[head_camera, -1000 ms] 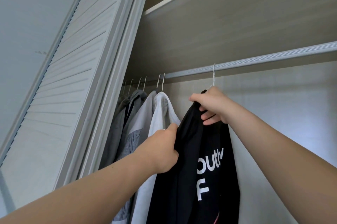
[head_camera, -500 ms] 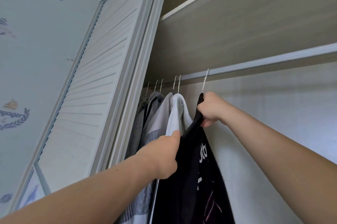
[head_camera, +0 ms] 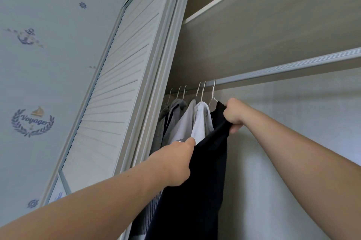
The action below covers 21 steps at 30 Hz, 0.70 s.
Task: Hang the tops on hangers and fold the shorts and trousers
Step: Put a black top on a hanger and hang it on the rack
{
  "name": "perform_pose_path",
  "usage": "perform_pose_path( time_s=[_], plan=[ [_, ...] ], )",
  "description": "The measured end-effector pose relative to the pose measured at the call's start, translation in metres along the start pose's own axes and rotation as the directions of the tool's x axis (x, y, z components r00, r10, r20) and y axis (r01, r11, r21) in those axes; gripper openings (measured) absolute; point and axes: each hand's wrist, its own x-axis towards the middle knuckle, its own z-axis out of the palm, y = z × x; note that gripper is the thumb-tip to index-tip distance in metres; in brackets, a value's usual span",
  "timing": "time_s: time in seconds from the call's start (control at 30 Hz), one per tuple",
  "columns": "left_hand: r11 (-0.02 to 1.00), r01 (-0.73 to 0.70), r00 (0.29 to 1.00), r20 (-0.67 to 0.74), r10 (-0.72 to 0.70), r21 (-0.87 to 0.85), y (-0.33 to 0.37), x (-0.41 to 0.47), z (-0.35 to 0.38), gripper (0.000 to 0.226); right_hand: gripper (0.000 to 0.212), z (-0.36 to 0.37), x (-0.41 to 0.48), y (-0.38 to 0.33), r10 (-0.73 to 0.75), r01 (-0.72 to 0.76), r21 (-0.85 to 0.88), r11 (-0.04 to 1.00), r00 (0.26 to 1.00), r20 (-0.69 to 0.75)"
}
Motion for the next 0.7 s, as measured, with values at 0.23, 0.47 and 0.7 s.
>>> perform_pose_path(
  time_s=[0.23,0.47,0.7],
  plan=[
    [1.0,0.021,0.999,-0.034,-0.021,-0.013,-0.019,-0.026,-0.003,0.031,0.035,0.027,-0.019,0.013,-0.228,0.259,0.231,0.938,0.962,-0.152],
    [0.993,0.064,0.978,-0.204,-0.044,0.095,-0.06,-0.104,-0.033,0.014,0.058,0.08,-0.112,-0.005,-0.537,0.544,0.084,0.835,0.839,-0.089],
    [0.947,0.252,0.944,-0.266,-0.195,0.2,-0.104,-0.258,-0.056,0.035,0.075,0.134,-0.242,-0.073,-0.707,0.705,-0.086,0.704,0.708,0.011]
  ],
)
